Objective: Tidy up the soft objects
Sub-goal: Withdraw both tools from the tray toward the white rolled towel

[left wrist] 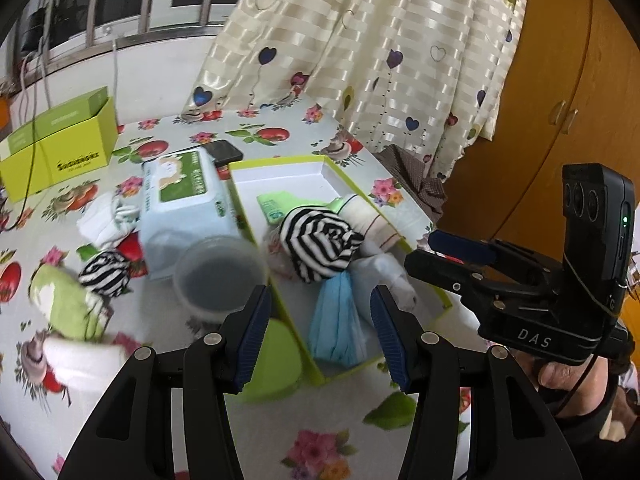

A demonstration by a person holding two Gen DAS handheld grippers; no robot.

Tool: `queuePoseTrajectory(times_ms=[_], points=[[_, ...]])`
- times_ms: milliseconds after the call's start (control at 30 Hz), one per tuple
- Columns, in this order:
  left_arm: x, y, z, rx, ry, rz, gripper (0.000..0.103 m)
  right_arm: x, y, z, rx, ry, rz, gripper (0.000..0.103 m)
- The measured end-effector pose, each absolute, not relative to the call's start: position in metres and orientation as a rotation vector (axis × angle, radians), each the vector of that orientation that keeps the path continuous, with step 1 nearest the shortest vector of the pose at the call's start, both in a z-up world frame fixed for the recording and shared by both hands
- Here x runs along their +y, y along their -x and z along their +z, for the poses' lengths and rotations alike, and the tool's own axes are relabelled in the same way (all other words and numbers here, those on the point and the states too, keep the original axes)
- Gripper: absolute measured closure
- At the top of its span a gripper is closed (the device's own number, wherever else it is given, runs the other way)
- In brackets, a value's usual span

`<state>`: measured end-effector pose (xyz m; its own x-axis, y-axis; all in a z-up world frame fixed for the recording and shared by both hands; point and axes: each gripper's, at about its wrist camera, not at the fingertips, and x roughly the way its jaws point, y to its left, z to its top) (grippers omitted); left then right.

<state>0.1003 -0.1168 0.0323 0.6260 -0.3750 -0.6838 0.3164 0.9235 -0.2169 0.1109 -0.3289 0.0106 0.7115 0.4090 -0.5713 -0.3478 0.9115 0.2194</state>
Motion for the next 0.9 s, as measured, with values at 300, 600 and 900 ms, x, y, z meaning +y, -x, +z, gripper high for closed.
queuePoseTrajectory(times_ms=[300,600,900], points=[[-0.079,-0.082,0.038,0.757,0.148,-0.350,0.050,-0.308,-0.097,0.020,0.659,-0.065,0.441,0.054],[-0.048,-0.064,0.040,0.724,0.187,-0.288,0.050,-0.285,-0.086,0.026,0.672,-0.015,0.473,0.051],[-0.014,-0.052,0.033,0.723,0.221,-0.218,0.050,-0.259,-0.079,0.032,0.655,0.029,0.510,0.043]])
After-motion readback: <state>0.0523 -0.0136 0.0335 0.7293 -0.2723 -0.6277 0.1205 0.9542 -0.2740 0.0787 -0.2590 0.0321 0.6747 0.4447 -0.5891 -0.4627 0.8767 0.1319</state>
